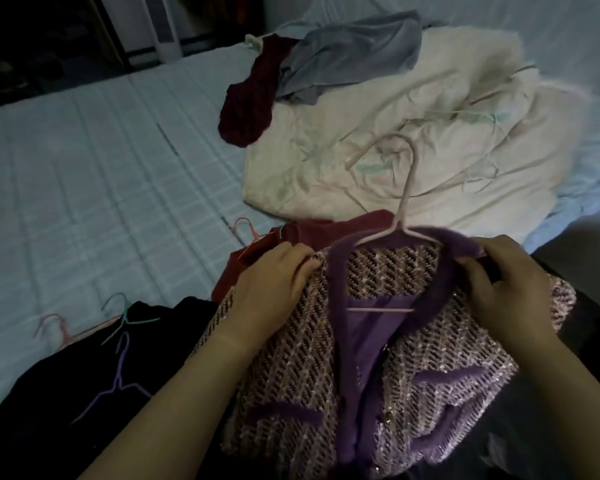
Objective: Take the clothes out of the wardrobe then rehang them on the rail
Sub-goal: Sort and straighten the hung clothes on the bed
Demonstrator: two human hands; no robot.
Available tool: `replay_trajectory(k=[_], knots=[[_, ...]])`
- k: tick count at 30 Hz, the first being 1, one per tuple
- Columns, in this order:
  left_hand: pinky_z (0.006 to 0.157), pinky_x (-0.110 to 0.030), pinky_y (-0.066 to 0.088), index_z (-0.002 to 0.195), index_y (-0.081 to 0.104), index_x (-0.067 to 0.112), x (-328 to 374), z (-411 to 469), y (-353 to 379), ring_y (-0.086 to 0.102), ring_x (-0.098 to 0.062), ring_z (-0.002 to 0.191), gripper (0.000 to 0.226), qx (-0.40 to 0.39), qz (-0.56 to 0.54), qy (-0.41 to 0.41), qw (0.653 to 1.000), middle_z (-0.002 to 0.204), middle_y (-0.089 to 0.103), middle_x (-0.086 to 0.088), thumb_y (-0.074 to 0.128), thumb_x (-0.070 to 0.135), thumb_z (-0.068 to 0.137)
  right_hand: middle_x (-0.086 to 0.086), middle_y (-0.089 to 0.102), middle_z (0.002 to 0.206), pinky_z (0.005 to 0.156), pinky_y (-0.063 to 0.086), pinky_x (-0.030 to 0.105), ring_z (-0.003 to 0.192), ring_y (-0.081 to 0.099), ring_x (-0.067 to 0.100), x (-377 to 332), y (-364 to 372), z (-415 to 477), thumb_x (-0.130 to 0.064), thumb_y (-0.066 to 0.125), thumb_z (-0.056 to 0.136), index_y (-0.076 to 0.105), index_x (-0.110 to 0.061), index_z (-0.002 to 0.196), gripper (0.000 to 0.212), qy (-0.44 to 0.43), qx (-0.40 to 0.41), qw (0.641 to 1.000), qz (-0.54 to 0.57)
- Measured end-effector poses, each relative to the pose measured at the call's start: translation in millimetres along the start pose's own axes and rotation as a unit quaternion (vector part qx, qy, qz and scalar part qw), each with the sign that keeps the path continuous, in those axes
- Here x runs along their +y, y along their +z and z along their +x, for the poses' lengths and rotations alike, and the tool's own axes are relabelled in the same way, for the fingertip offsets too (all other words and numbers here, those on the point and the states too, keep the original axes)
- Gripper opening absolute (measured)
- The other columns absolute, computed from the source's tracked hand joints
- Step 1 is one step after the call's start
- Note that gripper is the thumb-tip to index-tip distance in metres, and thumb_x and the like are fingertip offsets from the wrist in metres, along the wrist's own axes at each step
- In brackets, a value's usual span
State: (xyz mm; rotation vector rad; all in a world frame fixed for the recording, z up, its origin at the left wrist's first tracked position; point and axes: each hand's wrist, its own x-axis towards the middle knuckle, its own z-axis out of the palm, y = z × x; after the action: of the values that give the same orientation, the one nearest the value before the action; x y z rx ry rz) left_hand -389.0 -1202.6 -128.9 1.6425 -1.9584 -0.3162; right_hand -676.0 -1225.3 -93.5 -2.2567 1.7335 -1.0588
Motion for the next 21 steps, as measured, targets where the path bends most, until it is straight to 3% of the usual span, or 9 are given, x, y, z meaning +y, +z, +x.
replay_trajectory(k=[7, 10, 12, 14, 18, 21], knots=[[0.058, -0.028, 0.044, 0.103, 0.066, 0.022, 86.8, 99.0, 39.8, 0.059, -0.016, 0.081, 0.035, 0.113, 0.07, -0.052, 0.99, 0.091, 0.062, 0.003, 0.041, 0.045, 0.093, 0.001, 0.055, 0.085, 0.069, 0.029, 0.021, 0.08, 0.044, 0.004, 112.1, -14.5, 95.8, -0.02, 0.053, 0.089, 0.065, -0.007, 0.101, 0.021, 0.022, -0.033, 0.997, 0.072], [0.058, -0.029, 0.045, 0.104, 0.066, 0.023, 117.6, 145.9, 45.2, 0.058, -0.016, 0.084, 0.034, 0.126, 0.074, -0.062, 0.987, 0.091, 0.063, 0.004, 0.043, 0.044, 0.093, 0.002, 0.06, 0.089, 0.073, 0.037, 0.026, 0.084, 0.054, 0.014, 143.2, -31.4, 141.6, -0.021, 0.057, 0.092, 0.063, -0.016, 0.105, 0.015, 0.039, -0.05, 0.994, 0.09], [0.06, -0.031, 0.046, 0.105, 0.065, 0.026, 120.6, 161.3, 48.2, 0.057, -0.014, 0.086, 0.032, 0.121, 0.064, -0.1, 0.986, 0.092, 0.061, 0.006, 0.042, 0.045, 0.094, 0.0, 0.061, 0.09, 0.069, 0.036, 0.023, 0.084, 0.053, 0.008, 151.5, -25.6, 174.7, -0.02, 0.06, 0.091, 0.063, -0.02, 0.105, 0.015, 0.032, -0.078, 0.989, 0.118], [0.063, -0.032, 0.044, 0.105, 0.063, 0.029, 107.8, 157.1, 54.0, 0.055, -0.012, 0.086, 0.03, 0.121, 0.064, -0.147, 0.98, 0.09, 0.058, 0.008, 0.04, 0.046, 0.095, -0.004, 0.06, 0.091, 0.068, 0.031, 0.017, 0.084, 0.05, 0.003, 153.1, 3.4, 199.9, -0.025, 0.063, 0.088, 0.065, -0.02, 0.104, 0.017, -0.01, -0.134, 0.982, 0.132], [0.065, -0.022, 0.028, 0.107, 0.063, 0.026, 51.1, 119.8, 72.7, 0.053, -0.012, 0.085, 0.028, 0.1, 0.09, -0.237, 0.962, 0.087, 0.048, 0.012, 0.042, 0.041, 0.096, -0.006, 0.059, 0.093, 0.069, 0.031, 0.018, 0.088, 0.054, 0.015, 151.7, 103.2, 212.2, -0.032, 0.062, 0.084, 0.065, -0.017, 0.106, 0.026, -0.081, -0.289, 0.942, 0.153], [0.07, -0.026, 0.033, 0.114, 0.06, 0.022, 11.1, 94.5, 89.2, 0.055, -0.018, 0.091, 0.037, 0.043, 0.079, -0.288, 0.953, 0.091, 0.049, 0.008, 0.037, 0.044, 0.093, -0.005, 0.059, 0.097, 0.071, 0.031, 0.021, 0.093, 0.056, 0.02, 150.3, 172.5, 200.6, -0.024, 0.062, 0.09, 0.063, -0.015, 0.109, 0.021, -0.122, -0.36, 0.913, 0.149]])
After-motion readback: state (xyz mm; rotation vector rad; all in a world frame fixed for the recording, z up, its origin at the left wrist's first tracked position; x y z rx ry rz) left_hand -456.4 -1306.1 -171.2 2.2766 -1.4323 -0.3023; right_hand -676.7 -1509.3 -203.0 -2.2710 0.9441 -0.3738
